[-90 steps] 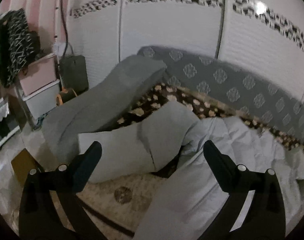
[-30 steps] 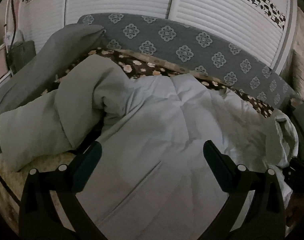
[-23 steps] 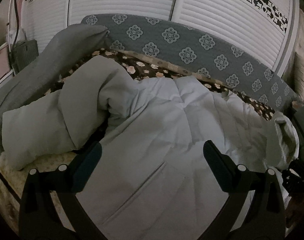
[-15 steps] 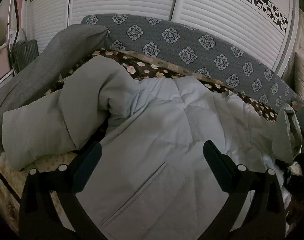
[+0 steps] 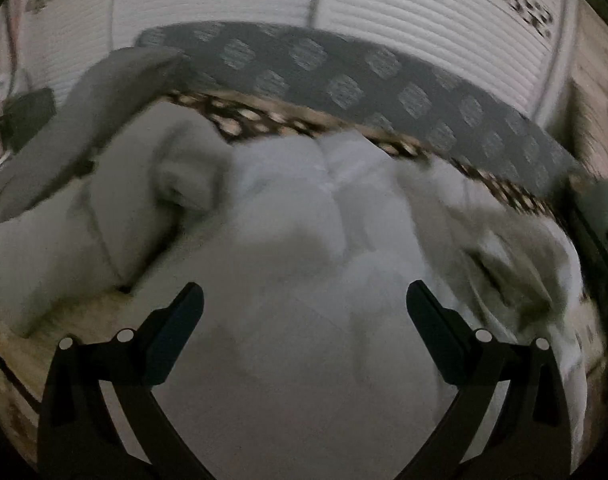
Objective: Fold large clothes
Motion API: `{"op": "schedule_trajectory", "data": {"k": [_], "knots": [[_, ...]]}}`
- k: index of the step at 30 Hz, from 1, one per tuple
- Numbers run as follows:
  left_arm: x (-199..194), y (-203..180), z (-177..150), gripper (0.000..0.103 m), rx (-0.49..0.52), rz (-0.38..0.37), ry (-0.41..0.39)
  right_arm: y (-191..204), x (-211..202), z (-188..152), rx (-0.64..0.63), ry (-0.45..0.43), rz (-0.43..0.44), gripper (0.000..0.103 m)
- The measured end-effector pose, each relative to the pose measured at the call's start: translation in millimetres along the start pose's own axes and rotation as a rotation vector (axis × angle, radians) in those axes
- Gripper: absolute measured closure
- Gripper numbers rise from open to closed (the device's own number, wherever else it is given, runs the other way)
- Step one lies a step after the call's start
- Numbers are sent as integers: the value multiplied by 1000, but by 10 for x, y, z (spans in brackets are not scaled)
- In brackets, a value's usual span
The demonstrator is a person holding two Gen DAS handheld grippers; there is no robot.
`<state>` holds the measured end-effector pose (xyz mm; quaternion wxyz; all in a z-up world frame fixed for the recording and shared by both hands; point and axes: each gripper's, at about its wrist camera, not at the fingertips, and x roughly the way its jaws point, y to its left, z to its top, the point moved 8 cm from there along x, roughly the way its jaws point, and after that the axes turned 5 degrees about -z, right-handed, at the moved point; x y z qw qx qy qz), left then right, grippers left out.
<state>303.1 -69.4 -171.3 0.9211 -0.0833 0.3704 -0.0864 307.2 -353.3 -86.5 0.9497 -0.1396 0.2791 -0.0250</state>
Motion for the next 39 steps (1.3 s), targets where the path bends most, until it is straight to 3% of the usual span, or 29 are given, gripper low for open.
{"op": "schedule_trajectory", "data": {"k": [5, 9, 19, 24, 26, 28, 31, 36, 39], "knots": [[69, -530, -232, 3, 82, -60, 63, -804, -19, 2, 228, 26, -82, 2], [89, -913, -226, 3, 105, -74, 61, -1248, 106, -203, 299, 85, -171, 2], [393, -1917, -519, 3, 185, -92, 116, -1985, 62, -459, 540, 110, -169, 2], [747, -2166, -500, 3, 279, 3, 98, -2114, 66, -606, 650, 144, -131, 2], [867, -2112, -425, 21, 254, 11, 109, -2121, 79, -617, 654, 145, -120, 2], [993, -1975, -336, 52, 220, 26, 158, -2125, 81, -619, 648, 143, -114, 2], [1003, -1730, -180, 79, 169, 8, 164, -2167, 129, -662, 660, 148, -118, 2], [827, -1192, 206, 93, 165, 86, 69, -2186, 363, -846, 688, 201, -118, 2], [609, -657, 584, 95, 149, 202, -22, -2134, 509, -957, 696, 230, -108, 2]]}}
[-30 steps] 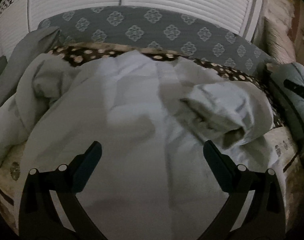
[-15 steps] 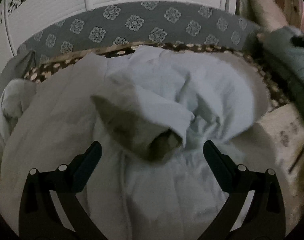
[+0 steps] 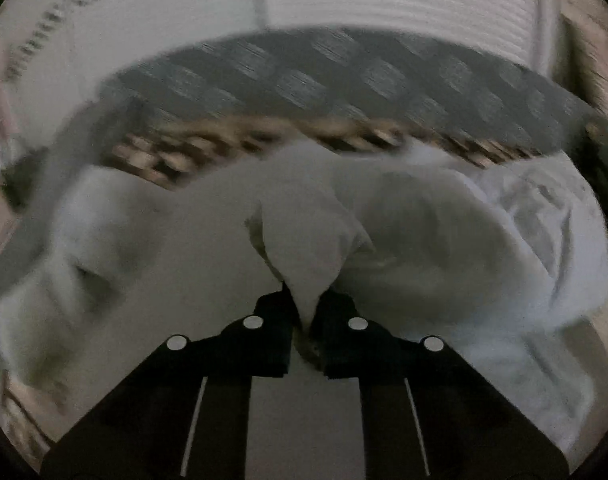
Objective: Fold large clothes
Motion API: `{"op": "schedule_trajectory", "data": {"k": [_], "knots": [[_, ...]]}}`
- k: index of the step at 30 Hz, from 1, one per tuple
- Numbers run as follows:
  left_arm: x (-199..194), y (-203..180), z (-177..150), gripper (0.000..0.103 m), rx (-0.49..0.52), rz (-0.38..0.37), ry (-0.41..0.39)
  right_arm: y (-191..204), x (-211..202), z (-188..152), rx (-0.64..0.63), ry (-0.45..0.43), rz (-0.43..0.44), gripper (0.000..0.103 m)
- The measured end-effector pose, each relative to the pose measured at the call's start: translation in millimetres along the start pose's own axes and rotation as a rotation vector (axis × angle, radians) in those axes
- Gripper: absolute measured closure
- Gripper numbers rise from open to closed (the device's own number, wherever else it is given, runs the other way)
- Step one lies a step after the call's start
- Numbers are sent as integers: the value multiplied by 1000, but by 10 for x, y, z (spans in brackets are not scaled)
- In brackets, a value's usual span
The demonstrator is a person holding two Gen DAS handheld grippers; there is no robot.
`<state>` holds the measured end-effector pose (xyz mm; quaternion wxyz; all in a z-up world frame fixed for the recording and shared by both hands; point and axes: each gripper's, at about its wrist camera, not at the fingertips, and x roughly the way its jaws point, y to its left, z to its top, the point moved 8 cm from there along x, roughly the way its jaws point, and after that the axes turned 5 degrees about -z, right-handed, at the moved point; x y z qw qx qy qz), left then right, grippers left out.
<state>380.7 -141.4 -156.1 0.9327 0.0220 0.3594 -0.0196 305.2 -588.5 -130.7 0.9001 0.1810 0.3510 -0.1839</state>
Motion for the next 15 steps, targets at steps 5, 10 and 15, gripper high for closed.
{"op": "schedule_trajectory", "data": {"k": [5, 10, 15], "knots": [[136, 745, 234, 83, 11, 70, -12, 204, 42, -7, -45, -18, 18, 2], [230, 1017, 309, 6, 80, 180, -56, 594, 158, -166, -160, 3, 30, 2], [147, 1193, 448, 3, -79, 188, -124, 922, 271, -318, -274, 11, 39, 2]]}}
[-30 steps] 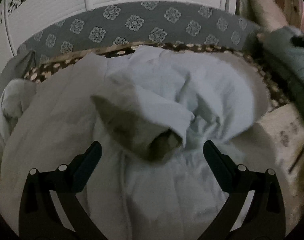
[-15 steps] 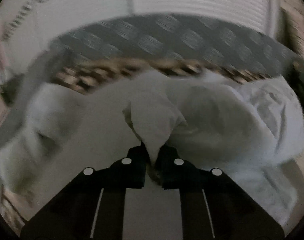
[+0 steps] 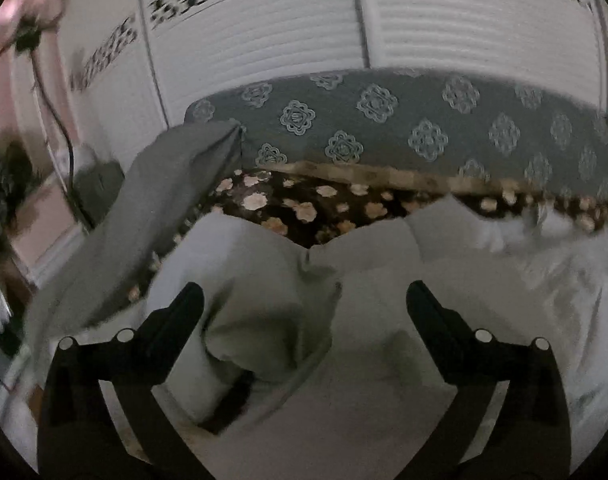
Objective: Fold large clothes
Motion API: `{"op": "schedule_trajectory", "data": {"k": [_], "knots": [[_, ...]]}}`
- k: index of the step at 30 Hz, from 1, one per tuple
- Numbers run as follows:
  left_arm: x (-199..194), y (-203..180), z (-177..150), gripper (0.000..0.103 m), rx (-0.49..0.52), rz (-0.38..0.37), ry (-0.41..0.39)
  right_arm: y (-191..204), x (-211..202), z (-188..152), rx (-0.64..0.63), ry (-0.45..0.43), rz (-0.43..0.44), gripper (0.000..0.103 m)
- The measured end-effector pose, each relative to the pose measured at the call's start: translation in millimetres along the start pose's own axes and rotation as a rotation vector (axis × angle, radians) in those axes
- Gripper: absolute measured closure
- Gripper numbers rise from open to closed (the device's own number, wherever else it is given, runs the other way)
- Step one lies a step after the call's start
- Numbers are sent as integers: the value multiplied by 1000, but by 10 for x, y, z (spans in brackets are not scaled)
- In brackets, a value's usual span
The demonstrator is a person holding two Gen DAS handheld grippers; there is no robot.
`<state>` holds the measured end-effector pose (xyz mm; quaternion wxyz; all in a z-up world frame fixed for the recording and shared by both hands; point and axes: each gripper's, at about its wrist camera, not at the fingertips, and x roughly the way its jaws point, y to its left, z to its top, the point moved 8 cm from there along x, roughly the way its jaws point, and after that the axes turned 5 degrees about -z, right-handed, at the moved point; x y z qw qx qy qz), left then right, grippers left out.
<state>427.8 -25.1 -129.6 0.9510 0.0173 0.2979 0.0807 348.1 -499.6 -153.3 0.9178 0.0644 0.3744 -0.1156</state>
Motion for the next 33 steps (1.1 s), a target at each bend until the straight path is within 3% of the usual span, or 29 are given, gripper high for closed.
{"op": "schedule_trajectory", "data": {"k": [4, 7, 9, 11, 14, 16, 19, 23, 26, 28, 29, 31, 33], "knots": [[71, -355, -152, 3, 85, -47, 22, 108, 322, -187, -54, 58, -6, 2], [176, -520, -324, 3, 169, -37, 51, 128, 554, -365, -53, 128, 31, 2], [292, -549, -417, 3, 165, -44, 82, 138, 716, -508, -54, 180, 57, 2], [374, -536, -498, 3, 141, -58, 106, 164, 833, -598, -36, 217, 112, 8], [468, -544, -562, 3, 131, -74, 130, 241, 887, -659, -2, 230, 225, 47], [532, -589, -568, 3, 134, -75, 137, 260, 824, -628, -16, 203, 218, 81], [537, -622, -528, 3, 129, -67, 153, 167, 630, -476, -11, 127, 168, 95], [410, -771, -407, 3, 132, -105, 131, -99, 289, -161, -15, -39, 3, 97], [441, -928, -494, 3, 175, -123, 163, -264, 457, -232, -23, 4, -61, 96], [547, -1000, -606, 3, 191, -129, 198, -362, 599, -360, 0, 59, -71, 90], [627, -1028, -669, 3, 210, -118, 207, -378, 611, -374, -3, 64, -83, 85], [723, -1030, -687, 3, 233, -85, 208, -428, 556, -305, -19, 52, -153, 50], [799, -998, -597, 3, 275, -11, 177, -502, 380, -165, -9, 3, -206, 33]]}}
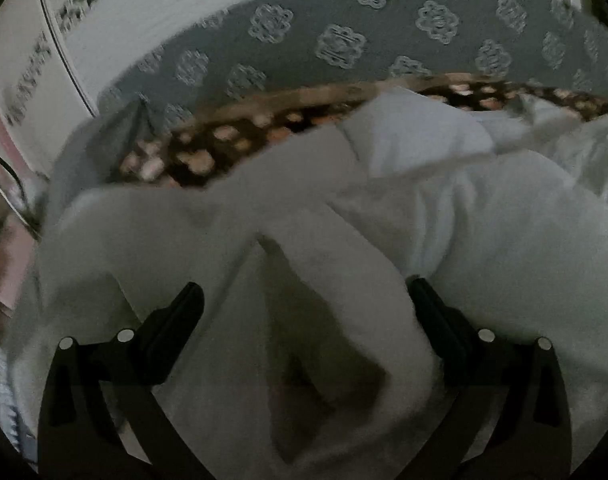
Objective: Fold large clothes
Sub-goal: 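Fold the jacket edges inward with both tools and press them flat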
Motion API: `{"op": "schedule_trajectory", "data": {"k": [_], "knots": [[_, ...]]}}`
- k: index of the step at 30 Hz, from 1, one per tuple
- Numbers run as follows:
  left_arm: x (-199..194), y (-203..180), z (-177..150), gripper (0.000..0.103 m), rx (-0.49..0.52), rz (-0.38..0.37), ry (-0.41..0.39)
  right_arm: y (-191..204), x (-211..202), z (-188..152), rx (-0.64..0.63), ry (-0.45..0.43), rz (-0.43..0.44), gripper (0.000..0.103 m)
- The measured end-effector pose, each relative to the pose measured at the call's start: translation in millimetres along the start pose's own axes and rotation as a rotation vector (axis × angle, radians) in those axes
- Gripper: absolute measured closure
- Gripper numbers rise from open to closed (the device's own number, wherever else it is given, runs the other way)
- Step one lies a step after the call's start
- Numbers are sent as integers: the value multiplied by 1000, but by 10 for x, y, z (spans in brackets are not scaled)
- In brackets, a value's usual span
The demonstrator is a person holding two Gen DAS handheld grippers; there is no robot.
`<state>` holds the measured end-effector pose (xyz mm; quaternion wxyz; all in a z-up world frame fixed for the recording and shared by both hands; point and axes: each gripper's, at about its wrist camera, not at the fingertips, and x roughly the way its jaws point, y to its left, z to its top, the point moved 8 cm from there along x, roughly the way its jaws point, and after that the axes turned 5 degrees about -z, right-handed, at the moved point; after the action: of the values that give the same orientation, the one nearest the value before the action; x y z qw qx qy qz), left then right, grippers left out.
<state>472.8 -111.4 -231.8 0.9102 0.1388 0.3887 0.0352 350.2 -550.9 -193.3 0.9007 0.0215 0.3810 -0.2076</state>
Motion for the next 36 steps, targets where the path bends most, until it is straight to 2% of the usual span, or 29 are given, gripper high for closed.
{"op": "schedule_trajectory", "data": {"k": [2, 3, 4, 6, 8, 11, 14, 17, 18, 20, 22, 24, 25, 26, 27, 28, 29, 30, 31, 32, 34, 36], "knots": [[18, 63, 99, 3, 21, 73, -25, -105, -204, 161, 63, -69, -9, 24], [27, 104, 154, 3, 25, 112, -41, -109, -289, 229, 91, -103, 22, 14], [49, 122, 184, 3, 29, 128, -48, -37, -409, 301, 122, -144, 103, 7], [109, 125, 228, 3, 52, 151, -52, 206, -467, 352, 122, -151, 232, 2], [132, 132, 264, 3, 68, 178, -64, 493, -475, 315, 56, -129, 321, 2], [168, 193, 342, 3, 75, 225, -88, 799, -403, 173, -67, -102, 325, 2], [186, 244, 392, 3, 58, 231, -100, 844, -294, 85, -75, -60, 333, 2], [88, 315, 353, 4, -84, 104, -70, 796, -263, 79, -21, -30, 321, 2], [-55, 332, 352, 4, -141, 41, -98, 791, -271, 96, -6, -28, 319, 2], [-261, 308, 382, 4, -185, -26, -142, 821, -259, 220, 12, -42, 310, 2], [-477, 195, 431, 3, -263, -182, -164, 927, -201, 411, 9, -73, 298, 2], [-620, -44, 490, 3, -270, -321, -168, 1086, -91, 564, 19, -78, 326, 2], [-661, -173, 500, 3, -247, -351, -164, 1187, -10, 622, 18, -74, 340, 2], [-675, -303, 499, 3, -219, -369, -157, 1249, 85, 637, 8, -58, 334, 2], [-623, -449, 482, 3, -168, -356, -147, 1338, 231, 606, -16, -19, 306, 1], [-526, -531, 436, 3, -128, -308, -122, 1430, 398, 529, -54, 27, 267, 1], [-424, -555, 375, 3, -118, -273, -86, 1540, 592, 399, -128, 63, 209, 1], [-258, -575, 280, 3, -139, -263, -26, 1597, 667, 337, -183, 44, 177, 1], [-174, -573, 240, 3, -162, -270, -22, 1619, 696, 322, -207, 20, 166, 1], [-131, -582, 245, 3, -142, -245, -25, 1614, 752, 315, -203, 25, 166, 1], [-64, -631, 258, 3, -94, -218, -20, 1612, 838, 321, -199, 66, 173, 1], [-28, -650, 255, 3, -68, -224, -15, 1621, 912, 321, -204, 85, 180, 1]]}}
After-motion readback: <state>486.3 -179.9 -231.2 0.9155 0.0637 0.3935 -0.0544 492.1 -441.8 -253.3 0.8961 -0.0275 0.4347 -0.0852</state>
